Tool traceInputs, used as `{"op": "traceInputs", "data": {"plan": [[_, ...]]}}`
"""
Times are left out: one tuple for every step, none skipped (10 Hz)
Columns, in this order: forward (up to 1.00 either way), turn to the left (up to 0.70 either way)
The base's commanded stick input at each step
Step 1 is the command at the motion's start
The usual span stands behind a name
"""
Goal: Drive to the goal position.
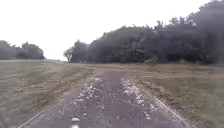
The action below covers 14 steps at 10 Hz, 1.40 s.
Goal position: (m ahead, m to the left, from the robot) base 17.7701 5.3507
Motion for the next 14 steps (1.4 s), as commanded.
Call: {"op": "traceInputs", "data": {"plan": [[0.45,0.0],[0.45,0.0],[0.45,0.0],[0.45,0.0],[0.45,0.0],[0.45,0.0],[0.45,0.0],[0.45,0.0],[0.45,0.0],[0.45,0.0],[0.45,0.0],[0.45,0.0],[0.45,0.0],[0.45,0.0]]}}
